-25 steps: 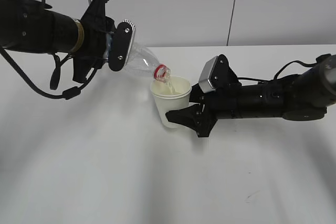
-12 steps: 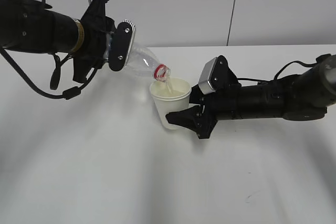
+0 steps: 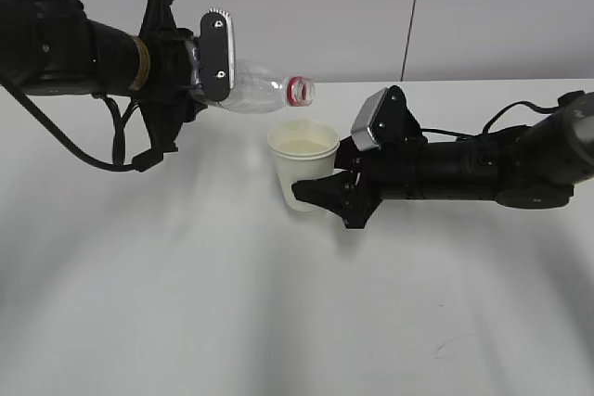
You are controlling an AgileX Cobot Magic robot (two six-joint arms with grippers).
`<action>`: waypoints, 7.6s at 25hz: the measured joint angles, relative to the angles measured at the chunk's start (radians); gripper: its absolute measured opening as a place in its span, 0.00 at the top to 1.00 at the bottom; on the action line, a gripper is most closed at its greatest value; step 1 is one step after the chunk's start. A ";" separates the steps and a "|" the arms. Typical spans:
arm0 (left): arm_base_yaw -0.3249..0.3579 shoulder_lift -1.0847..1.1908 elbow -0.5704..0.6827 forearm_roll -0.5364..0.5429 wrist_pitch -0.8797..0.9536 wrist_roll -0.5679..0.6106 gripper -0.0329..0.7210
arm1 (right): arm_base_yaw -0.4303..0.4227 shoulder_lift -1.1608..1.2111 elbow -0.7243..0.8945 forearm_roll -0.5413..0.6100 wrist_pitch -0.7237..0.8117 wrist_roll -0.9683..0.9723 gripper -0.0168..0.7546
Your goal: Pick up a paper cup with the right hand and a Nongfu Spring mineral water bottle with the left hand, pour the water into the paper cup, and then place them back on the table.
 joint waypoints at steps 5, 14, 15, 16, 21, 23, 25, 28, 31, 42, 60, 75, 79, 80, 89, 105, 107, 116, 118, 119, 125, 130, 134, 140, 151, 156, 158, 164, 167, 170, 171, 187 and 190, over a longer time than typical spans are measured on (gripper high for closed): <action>0.000 0.000 0.000 -0.206 -0.032 -0.004 0.45 | 0.000 0.000 0.000 0.099 0.002 -0.040 0.35; 0.035 0.000 0.014 -0.637 -0.142 -0.010 0.45 | -0.032 -0.013 0.000 0.264 0.004 -0.089 0.35; 0.042 0.000 0.026 -0.661 -0.171 -0.010 0.45 | -0.038 -0.013 0.000 0.276 0.004 -0.091 0.35; 0.049 0.000 0.042 -0.685 -0.198 -0.010 0.45 | -0.046 -0.016 0.000 0.286 0.004 -0.093 0.35; 0.066 0.000 0.122 -0.805 -0.347 -0.010 0.45 | -0.091 -0.018 0.000 0.324 0.006 -0.093 0.35; 0.067 0.000 0.152 -0.857 -0.411 -0.010 0.45 | -0.105 -0.018 0.000 0.341 0.006 -0.102 0.35; 0.067 0.002 0.183 -0.917 -0.483 -0.010 0.45 | -0.117 -0.018 0.000 0.357 0.008 -0.113 0.35; 0.067 0.026 0.226 -0.974 -0.593 -0.011 0.45 | -0.129 -0.018 0.000 0.373 0.015 -0.126 0.35; 0.067 0.053 0.268 -1.017 -0.675 -0.032 0.45 | -0.132 -0.018 0.000 0.401 0.042 -0.154 0.35; 0.068 0.112 0.357 -1.036 -0.910 -0.154 0.45 | -0.132 -0.018 0.095 0.557 0.026 -0.262 0.35; 0.068 0.209 0.428 -0.935 -1.118 -0.251 0.45 | -0.132 0.047 0.265 0.625 -0.211 -0.406 0.35; 0.068 0.211 0.429 -0.877 -1.090 -0.276 0.45 | -0.132 0.113 0.265 0.627 -0.254 -0.444 0.35; 0.068 0.211 0.429 -0.875 -1.085 -0.276 0.45 | -0.132 0.114 0.265 0.627 -0.255 -0.444 0.35; 0.068 0.213 0.429 -0.875 -1.085 -0.276 0.45 | -0.132 0.114 0.265 0.627 -0.255 -0.444 0.35; 0.068 0.262 0.429 -0.875 -1.152 -0.279 0.45 | -0.132 0.114 0.265 0.627 -0.257 -0.445 0.35; 0.068 0.234 0.460 -0.849 -1.005 -0.254 0.24 | -0.132 0.094 0.357 0.661 -0.253 -0.445 0.12; 0.070 0.212 0.486 -0.864 -1.001 -0.244 0.24 | -0.132 0.074 0.383 0.686 -0.253 -0.445 0.12; 0.158 0.121 0.602 -0.925 -0.998 -0.225 0.24 | -0.132 0.006 0.470 0.854 -0.253 -0.453 0.16; 0.185 0.113 0.608 -0.927 -0.997 -0.221 0.24 | -0.132 -0.001 0.479 0.914 -0.253 -0.481 0.17; 0.198 0.109 0.610 -0.928 -0.995 -0.218 0.24 | -0.132 -0.002 0.481 0.946 -0.253 -0.493 0.18; 0.289 0.098 0.611 -0.969 -0.985 -0.154 0.24 | -0.132 -0.004 0.484 1.105 -0.253 -0.516 0.20; 0.347 0.077 0.611 -1.020 -0.974 -0.102 0.24 | -0.170 -0.004 0.484 1.166 -0.253 -0.523 0.21; 0.374 0.066 0.611 -1.065 -0.968 -0.086 0.24 | -0.201 -0.005 0.475 1.180 -0.253 -0.520 0.21; 0.376 0.038 0.549 -1.093 -0.770 -0.076 0.24 | -0.220 -0.065 0.442 1.186 -0.174 -0.481 0.21; 0.377 -0.079 0.313 -1.116 -0.145 -0.068 0.24 | -0.260 -0.262 0.252 1.176 0.478 -0.475 0.21; 0.377 -0.082 0.189 -1.117 0.146 -0.068 0.24 | -0.260 -0.274 0.122 1.176 0.849 -0.475 0.21; 0.377 -0.082 0.153 -1.117 0.248 -0.068 0.24 | -0.260 -0.274 0.069 1.176 0.996 -0.475 0.21; 0.377 -0.082 0.083 -1.117 0.472 -0.068 0.24 | -0.260 -0.274 -0.106 1.176 1.376 -0.487 0.21; 0.377 -0.082 0.048 -1.118 0.578 -0.068 0.24 | -0.260 -0.274 -0.192 1.176 1.525 -0.525 0.21; 0.377 -0.082 0.011 -1.118 0.679 -0.068 0.24 | -0.260 -0.274 -0.259 1.176 1.650 -0.558 0.21; 0.377 -0.082 0.000 -1.118 0.704 -0.068 0.24 | -0.260 -0.274 -0.275 1.176 1.685 -0.565 0.21; 0.377 -0.130 -0.047 -1.117 0.908 -0.066 0.24 | -0.260 -0.319 -0.362 1.231 1.885 -0.654 0.21; 0.377 -0.179 -0.046 -1.119 0.913 -0.066 0.24 | -0.260 -0.370 -0.362 1.241 1.887 -0.661 0.21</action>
